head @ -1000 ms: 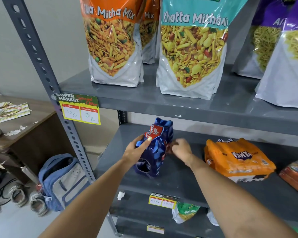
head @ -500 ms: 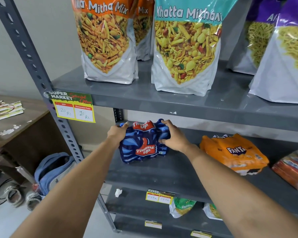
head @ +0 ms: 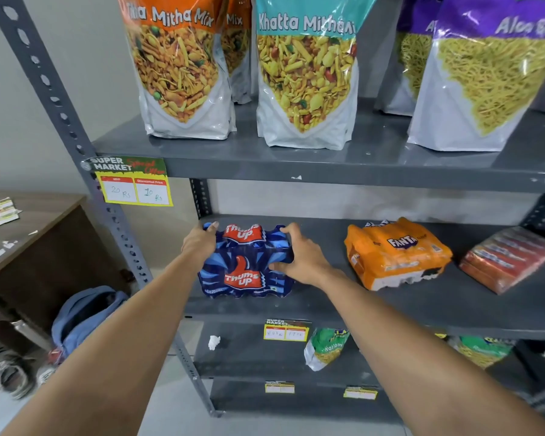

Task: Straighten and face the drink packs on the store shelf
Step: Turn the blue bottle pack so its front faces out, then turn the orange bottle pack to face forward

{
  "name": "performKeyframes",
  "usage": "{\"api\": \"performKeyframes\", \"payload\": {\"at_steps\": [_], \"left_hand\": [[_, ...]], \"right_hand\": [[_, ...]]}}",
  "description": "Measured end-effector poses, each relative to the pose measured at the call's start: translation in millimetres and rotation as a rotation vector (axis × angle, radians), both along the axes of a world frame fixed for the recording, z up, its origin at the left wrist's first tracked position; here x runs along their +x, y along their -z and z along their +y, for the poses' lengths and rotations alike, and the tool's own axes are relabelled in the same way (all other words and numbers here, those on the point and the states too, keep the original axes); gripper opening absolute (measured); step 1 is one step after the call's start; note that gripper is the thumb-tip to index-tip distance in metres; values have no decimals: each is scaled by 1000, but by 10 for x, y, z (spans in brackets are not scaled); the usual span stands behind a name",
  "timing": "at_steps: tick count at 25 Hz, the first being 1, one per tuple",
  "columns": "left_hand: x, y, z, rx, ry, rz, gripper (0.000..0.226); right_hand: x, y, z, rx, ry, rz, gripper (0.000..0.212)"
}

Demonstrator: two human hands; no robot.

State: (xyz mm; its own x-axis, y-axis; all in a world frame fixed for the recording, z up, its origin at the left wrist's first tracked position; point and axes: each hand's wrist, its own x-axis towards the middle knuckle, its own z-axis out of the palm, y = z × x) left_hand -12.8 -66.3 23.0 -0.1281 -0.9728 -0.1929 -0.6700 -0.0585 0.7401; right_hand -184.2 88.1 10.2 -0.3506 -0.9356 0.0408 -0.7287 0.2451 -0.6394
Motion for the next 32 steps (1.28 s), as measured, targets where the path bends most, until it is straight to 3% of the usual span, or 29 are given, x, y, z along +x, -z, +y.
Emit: {"api": "performKeyframes", "payload": {"at_steps": [4,8,12,14,18,19,22,24,26,28,32], "left_hand": [[-20,-107,138,-40,-28,-136,52],[-245,-76,254,-325,139,-513,56],[-809,-49,532,-378,267,-503,66],[-1141,-33,776,-403,345,-593,70],[-1813,200,1318,-505,512,-748,70],[-1993,269,1416,-440,527,-670,67],[-2520,414,1631,38,480,-108,66],[-2725,468,1705,198,412,97,68],[-2819,539,1725,229,316,162,69],[-2825,589,1712,208,288,193,64],[-2776,629,1849,-18,279,216,64]], "right_hand": [[-3,-122,73,89,-41,-43,74],[-441,-82,363,160,6,70,73],[-1419,140,856,232,200,193,72],[-1954,194,1111,278,339,224,71],[-2902,181,1533,363,476,65,67],[-3039,180,1584,384,481,20,70],[-3247,236,1572,328,485,-150,83],[-3279,278,1503,238,467,-365,79],[-3336,327,1482,194,445,-507,66],[-3397,319,1512,171,397,-517,53],[-3398,415,1658,34,389,-493,68]]}}
